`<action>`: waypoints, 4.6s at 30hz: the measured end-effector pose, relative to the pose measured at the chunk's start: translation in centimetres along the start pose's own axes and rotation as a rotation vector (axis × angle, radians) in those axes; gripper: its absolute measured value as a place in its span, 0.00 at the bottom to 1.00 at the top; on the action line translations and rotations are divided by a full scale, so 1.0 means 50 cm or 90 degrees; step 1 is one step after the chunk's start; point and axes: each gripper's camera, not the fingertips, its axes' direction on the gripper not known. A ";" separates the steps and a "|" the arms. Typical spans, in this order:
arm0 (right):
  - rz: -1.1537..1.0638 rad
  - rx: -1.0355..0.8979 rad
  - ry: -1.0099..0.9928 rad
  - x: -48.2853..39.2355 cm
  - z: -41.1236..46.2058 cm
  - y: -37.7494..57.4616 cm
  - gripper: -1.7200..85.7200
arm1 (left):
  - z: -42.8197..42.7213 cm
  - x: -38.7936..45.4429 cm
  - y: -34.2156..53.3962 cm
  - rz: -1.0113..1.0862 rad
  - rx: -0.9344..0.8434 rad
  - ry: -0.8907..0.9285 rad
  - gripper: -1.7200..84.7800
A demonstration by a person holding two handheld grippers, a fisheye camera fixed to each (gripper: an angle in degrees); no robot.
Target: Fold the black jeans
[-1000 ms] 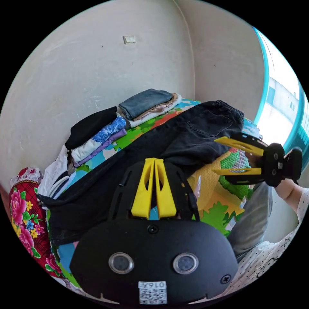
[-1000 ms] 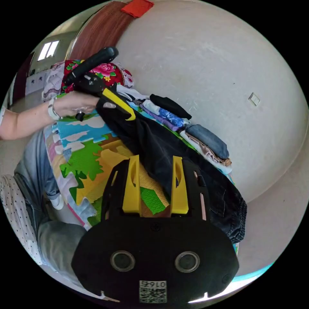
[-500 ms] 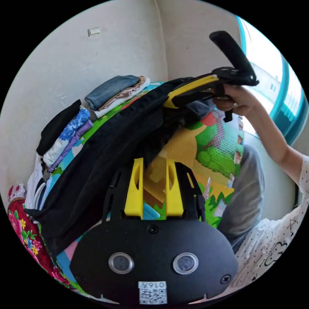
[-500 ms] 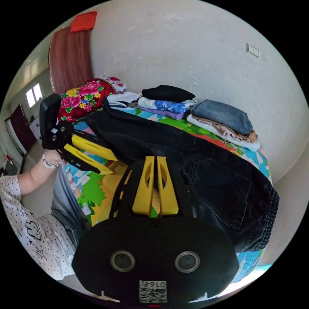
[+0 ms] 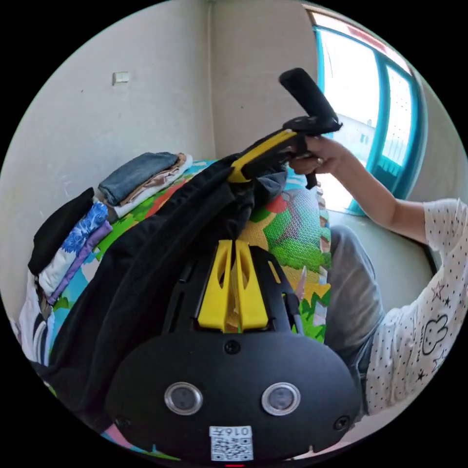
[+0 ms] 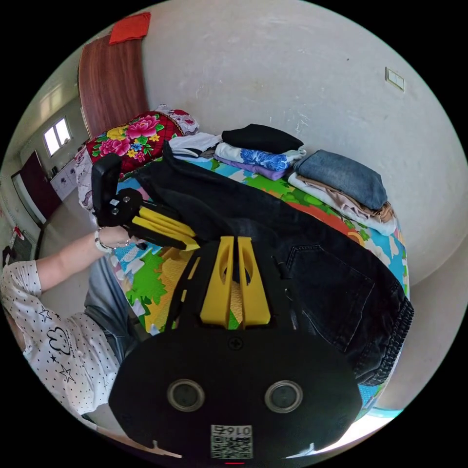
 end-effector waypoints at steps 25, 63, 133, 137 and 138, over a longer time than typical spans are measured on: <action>-0.005 -0.087 -0.151 0.148 0.019 0.074 0.02 | 0.064 0.087 0.004 0.016 -0.061 0.018 0.15; 0.177 0.002 0.419 0.404 -0.367 0.600 0.11 | 0.062 0.275 0.301 -0.290 0.101 -0.004 0.02; -0.212 -0.002 0.148 -0.602 -0.201 0.066 0.03 | -0.807 -0.231 1.042 -0.511 -0.007 -0.511 0.12; -0.221 -0.020 0.151 -0.615 -0.199 0.044 0.03 | -0.840 -0.377 1.072 -0.450 -0.121 -0.513 0.15; -0.224 -0.021 0.157 -0.619 -0.199 0.042 0.03 | -0.853 -0.427 1.094 -0.495 -0.154 -0.510 0.17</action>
